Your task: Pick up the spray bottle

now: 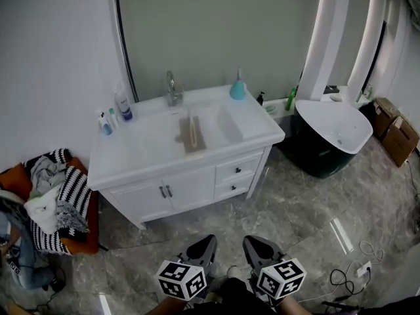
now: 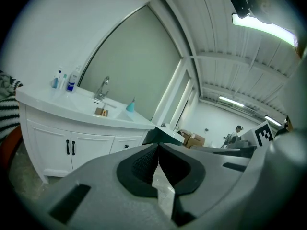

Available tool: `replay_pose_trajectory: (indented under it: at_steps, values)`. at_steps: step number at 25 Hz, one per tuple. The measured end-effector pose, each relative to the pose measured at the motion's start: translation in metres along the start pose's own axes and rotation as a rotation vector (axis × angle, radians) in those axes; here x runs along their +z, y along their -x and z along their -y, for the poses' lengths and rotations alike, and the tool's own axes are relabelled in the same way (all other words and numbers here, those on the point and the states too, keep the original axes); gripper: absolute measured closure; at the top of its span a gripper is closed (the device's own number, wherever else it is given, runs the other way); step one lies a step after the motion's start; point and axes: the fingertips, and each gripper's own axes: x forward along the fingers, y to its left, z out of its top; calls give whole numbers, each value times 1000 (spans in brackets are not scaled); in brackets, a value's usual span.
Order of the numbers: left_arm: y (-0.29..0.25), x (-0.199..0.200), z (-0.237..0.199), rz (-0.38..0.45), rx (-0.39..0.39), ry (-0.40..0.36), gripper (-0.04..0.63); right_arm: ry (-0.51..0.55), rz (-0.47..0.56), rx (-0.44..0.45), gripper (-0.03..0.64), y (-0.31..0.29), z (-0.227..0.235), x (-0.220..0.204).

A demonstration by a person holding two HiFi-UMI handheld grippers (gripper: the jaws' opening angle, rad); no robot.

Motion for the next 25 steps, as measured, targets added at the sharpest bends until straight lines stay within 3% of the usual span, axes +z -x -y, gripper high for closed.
replay_pose_trajectory:
  at_steps: [11,25]
  values:
    - [-113,51,4,24,3,-37,589,25,30,48,611,-52,88,65]
    - [-198,64,11,24,44,-9,589,6,28,81,611,-82,174,91]
